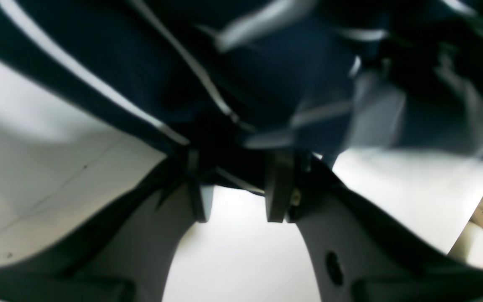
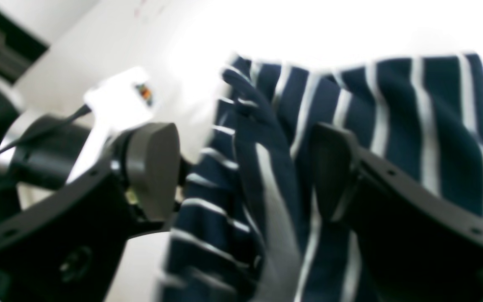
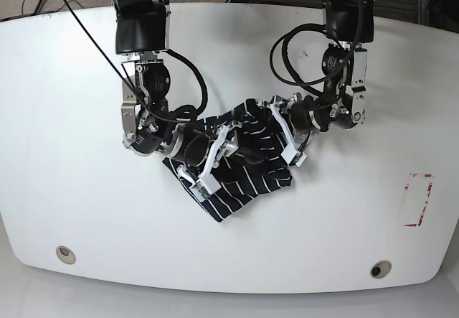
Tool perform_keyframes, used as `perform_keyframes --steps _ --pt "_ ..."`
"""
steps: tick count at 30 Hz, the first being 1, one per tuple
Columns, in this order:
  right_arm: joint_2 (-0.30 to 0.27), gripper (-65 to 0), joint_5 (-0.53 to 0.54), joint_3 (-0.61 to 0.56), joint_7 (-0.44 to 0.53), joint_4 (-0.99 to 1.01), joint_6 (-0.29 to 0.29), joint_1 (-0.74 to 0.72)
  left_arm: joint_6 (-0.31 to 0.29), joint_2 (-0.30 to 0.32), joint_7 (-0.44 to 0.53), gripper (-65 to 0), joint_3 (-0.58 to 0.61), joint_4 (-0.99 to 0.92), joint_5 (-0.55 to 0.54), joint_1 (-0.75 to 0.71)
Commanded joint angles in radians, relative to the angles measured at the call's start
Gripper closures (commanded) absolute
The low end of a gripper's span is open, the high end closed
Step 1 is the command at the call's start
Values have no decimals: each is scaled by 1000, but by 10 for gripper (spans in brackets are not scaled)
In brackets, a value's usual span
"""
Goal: Layout the t-shirt on the table in an organized manner, then fold the t-shirt properly
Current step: 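Fold the right gripper's end over toward the left gripper, then release the left gripper and move it to the bundle's edge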
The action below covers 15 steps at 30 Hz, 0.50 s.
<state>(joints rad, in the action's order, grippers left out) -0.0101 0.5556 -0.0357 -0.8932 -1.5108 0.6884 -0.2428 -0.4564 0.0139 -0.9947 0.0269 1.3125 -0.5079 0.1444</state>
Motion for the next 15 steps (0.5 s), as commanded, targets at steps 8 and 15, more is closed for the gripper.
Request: perform_keyframes --steps 8,15 --pt "-50 -385 30 -25 27 -44 10 -20 -103 -4 -5 -179 -5 14 7 50" --pt "-101 -385 31 -23 27 -73 10 -17 -121 1 0 -308 -8 57 -28 67"
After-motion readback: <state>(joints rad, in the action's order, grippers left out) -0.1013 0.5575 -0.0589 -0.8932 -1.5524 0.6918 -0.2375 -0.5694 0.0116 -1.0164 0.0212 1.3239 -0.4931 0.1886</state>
